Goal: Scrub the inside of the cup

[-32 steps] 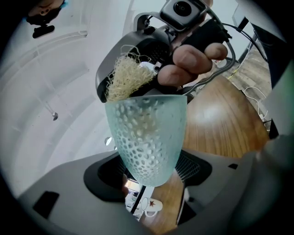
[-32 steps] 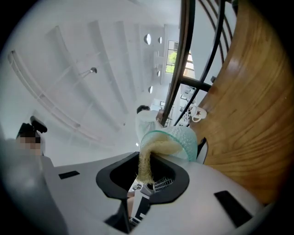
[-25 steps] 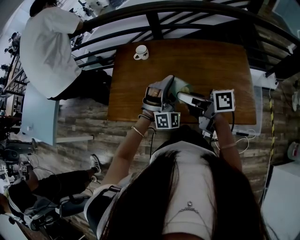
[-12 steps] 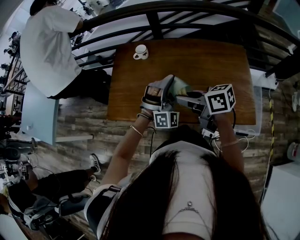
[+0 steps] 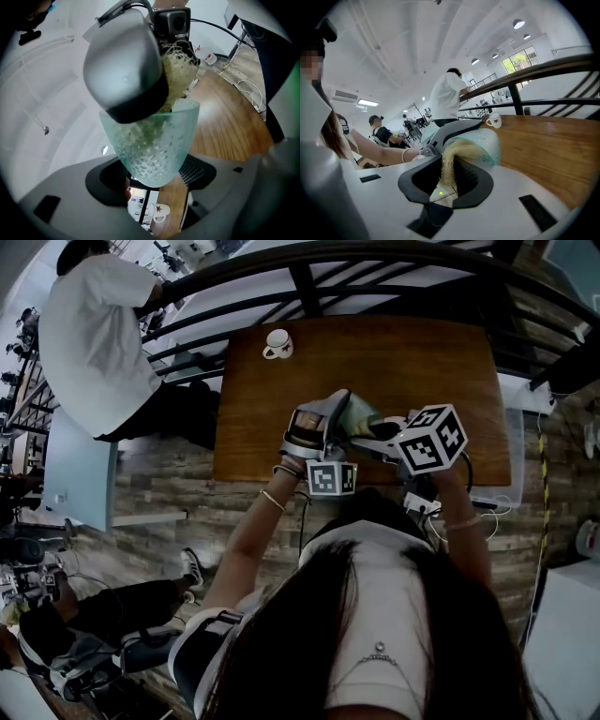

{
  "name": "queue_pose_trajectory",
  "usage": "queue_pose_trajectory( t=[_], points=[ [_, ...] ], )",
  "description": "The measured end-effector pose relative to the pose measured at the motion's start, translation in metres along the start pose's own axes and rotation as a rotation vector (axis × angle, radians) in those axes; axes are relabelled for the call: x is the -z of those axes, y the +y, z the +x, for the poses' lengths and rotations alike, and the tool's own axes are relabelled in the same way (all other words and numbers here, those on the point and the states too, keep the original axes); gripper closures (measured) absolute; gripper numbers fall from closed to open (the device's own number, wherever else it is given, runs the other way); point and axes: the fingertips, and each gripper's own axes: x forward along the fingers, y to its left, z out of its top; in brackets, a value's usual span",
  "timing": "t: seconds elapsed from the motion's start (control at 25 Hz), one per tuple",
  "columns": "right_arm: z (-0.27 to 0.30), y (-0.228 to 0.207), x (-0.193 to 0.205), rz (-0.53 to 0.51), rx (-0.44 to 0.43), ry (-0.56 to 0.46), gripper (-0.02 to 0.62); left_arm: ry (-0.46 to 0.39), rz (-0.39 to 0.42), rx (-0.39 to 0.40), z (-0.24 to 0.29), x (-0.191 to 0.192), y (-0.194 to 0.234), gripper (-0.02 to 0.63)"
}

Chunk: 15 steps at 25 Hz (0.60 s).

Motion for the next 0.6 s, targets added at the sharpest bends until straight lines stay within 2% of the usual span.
queue_pose_trajectory(
  t=[0.28, 0.6],
  points=[
    [0.006, -0.001, 0.013, -0.166, 0.107, 0.145, 0.512, 0.000, 0.022, 0.026, -0.002, -0.002, -0.003, 0.267],
    [0.013, -0.004, 0.020, -0.313, 0.186, 0.270, 0.513, 0.014, 0.040, 0.060, -0.003, 0.003, -0.007, 0.267]
  ],
)
